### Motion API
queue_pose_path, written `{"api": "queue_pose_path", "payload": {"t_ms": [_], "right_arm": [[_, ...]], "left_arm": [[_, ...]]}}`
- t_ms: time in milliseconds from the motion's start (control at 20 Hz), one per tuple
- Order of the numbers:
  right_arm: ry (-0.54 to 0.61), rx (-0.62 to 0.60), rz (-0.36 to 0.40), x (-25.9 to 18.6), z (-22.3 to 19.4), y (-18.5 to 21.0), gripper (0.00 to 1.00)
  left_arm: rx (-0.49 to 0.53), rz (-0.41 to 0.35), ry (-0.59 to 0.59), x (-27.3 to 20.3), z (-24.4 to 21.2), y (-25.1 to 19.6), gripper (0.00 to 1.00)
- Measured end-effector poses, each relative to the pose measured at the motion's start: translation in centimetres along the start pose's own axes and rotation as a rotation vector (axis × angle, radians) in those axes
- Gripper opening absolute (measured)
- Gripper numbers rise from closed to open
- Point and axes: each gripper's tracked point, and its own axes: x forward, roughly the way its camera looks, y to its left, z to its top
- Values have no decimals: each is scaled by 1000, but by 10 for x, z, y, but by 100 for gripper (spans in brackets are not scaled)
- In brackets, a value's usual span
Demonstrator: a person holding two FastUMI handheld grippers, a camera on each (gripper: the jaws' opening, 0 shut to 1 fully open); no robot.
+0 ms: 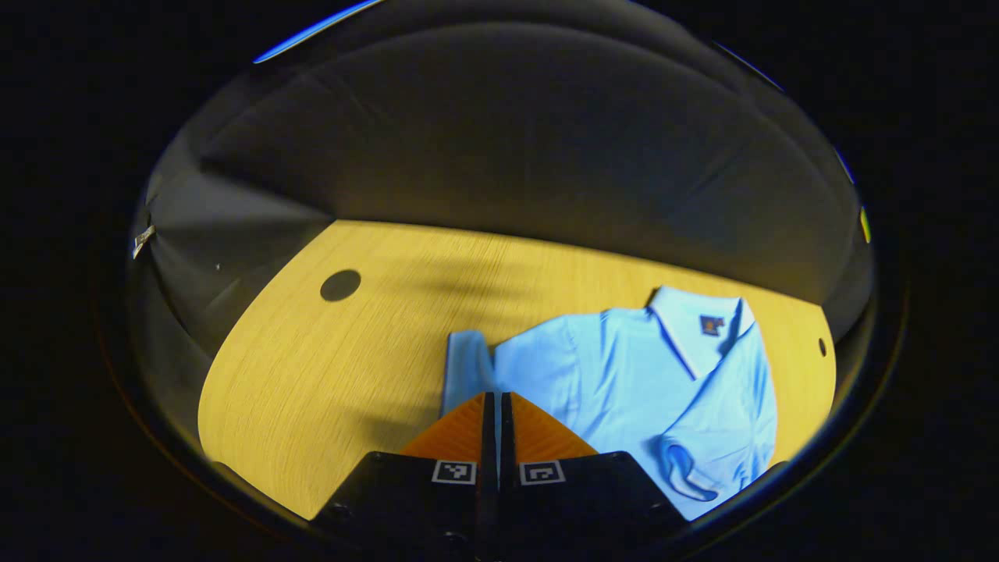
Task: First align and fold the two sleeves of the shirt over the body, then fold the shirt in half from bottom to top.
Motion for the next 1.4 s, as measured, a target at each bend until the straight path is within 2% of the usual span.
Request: {"api": "queue_pose_path", "payload": {"t_ms": [200,350,500,550,750,850,1000,1100,1350,1400], "right_arm": [[1,9,16,0,-1,2,90],[1,7,22,-2,-2,0,89],[14,10,23,-3,-9,-2,90],[23,10,24,-4,-12,-3,90],[38,14,18,-1,-17,-11,90],[51,23,18,0,-22,-12,90],[60,26,17,3,-25,-13,89],[63,29,20,4,-25,-13,89],[64,29,24,4,-26,-13,90],[67,28,25,3,-27,-13,89]], "left_arm": [[63,-137,-104,-35,20,-52,6],[69,-99,-59,-30,8,-45,6],[86,27,-1,-7,-11,-9,6],[75,46,8,0,-14,-1,14],[81,124,74,13,-32,26,100],[76,172,93,21,-40,40,97],[-3,140,102,28,-45,35,99],[-33,108,110,28,-46,29,96],[-78,23,102,25,-44,11,7],[-73,21,105,26,-46,13,6]]}}
